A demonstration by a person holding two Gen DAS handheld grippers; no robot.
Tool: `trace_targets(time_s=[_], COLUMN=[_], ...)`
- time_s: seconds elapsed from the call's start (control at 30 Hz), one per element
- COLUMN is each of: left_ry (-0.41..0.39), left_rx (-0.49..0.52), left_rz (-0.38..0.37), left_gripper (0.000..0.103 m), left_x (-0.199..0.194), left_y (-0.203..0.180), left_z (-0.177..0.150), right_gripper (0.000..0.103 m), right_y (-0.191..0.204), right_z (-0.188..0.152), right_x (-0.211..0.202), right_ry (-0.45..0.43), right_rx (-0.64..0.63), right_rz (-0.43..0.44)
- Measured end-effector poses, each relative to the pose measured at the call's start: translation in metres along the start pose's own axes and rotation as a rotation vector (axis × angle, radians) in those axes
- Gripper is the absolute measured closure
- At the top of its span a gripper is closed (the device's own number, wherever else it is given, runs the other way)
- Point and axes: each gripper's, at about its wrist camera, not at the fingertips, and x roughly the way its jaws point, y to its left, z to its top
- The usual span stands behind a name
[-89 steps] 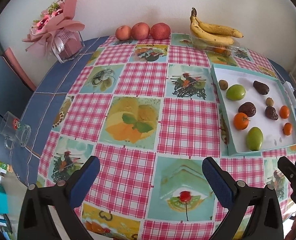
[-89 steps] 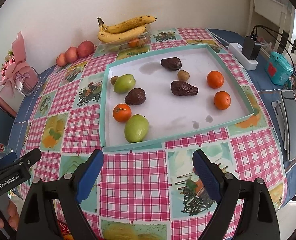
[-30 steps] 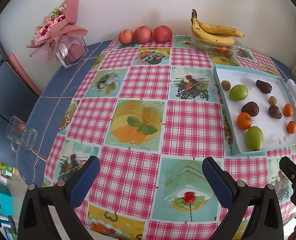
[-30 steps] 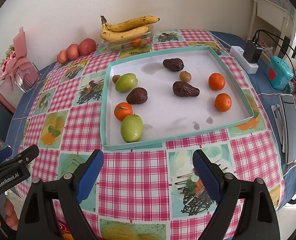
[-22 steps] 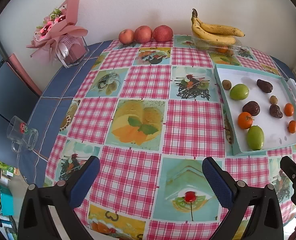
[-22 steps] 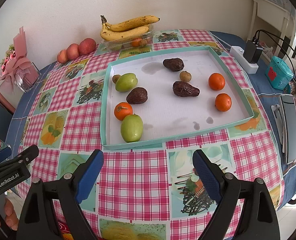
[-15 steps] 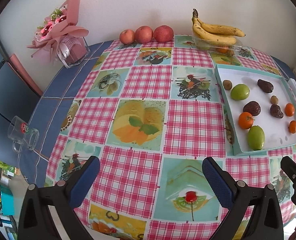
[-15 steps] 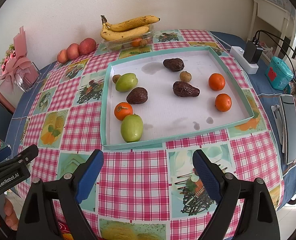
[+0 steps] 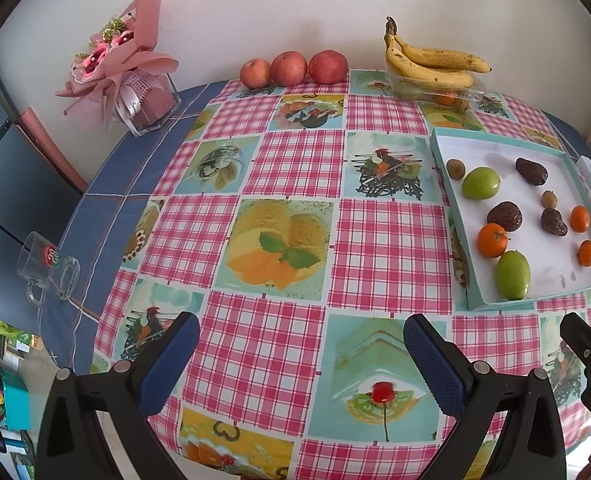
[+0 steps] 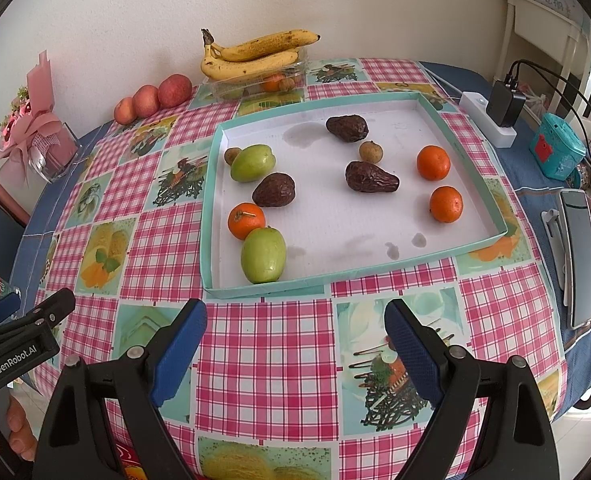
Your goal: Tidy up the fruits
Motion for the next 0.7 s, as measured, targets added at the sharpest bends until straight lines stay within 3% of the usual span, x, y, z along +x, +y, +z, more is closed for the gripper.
trace_targets(time_s=[0.7], left_ry=[-0.004], left_rx=[-0.004], left_rz=[0.019], left_gripper=[0.0], left_x=[-0.001], left_y=[-0.0005], left_z=[-0.0004], right_gripper=[0.012], right_y=[0.0009], right_z=[0.0011], right_x=[0.0001], right_ry=[0.002], right_rx=[-0.001], right_rz=[-0.001])
